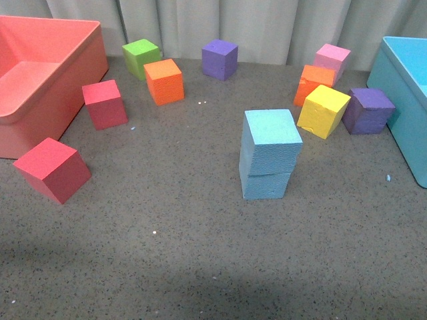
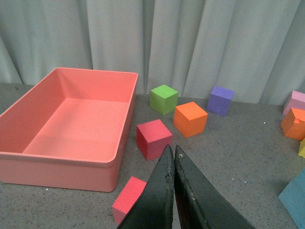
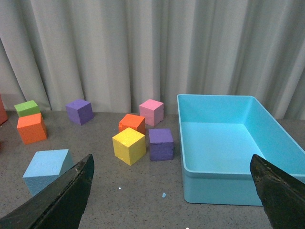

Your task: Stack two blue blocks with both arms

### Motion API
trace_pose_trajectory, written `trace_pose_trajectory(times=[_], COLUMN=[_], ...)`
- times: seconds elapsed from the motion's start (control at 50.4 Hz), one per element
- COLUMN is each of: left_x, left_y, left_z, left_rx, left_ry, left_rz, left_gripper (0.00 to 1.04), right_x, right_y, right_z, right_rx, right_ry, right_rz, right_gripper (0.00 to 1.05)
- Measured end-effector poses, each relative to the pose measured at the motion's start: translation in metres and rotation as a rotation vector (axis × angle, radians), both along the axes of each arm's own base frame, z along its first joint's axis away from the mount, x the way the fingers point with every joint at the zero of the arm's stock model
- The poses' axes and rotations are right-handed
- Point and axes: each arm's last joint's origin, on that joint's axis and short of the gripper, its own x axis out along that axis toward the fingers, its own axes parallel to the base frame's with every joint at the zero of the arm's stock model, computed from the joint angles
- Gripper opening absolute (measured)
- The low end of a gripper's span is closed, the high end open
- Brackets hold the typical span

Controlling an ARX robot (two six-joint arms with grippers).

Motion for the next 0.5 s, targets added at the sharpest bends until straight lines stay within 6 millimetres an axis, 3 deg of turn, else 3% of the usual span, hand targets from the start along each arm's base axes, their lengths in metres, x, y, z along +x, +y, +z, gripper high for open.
trace_pose_trajectory(times=[0.298,0.496], left_x=[-0.025,-0.034], left_y=[0.019,0.019], left_z=[0.005,0.009], left_rx=[0.001,0.001], left_ry=[-0.016,-0.025], left_rz=[0.007,0.006], left_gripper=[0.04,0.04], right_x=[0.0,0.0], right_y=[0.0,0.0], right_z=[0.0,0.0], right_rx=[0.0,0.0], right_ry=[0.0,0.0], right_rz=[0.0,0.0], right_gripper=[0.95,0.95])
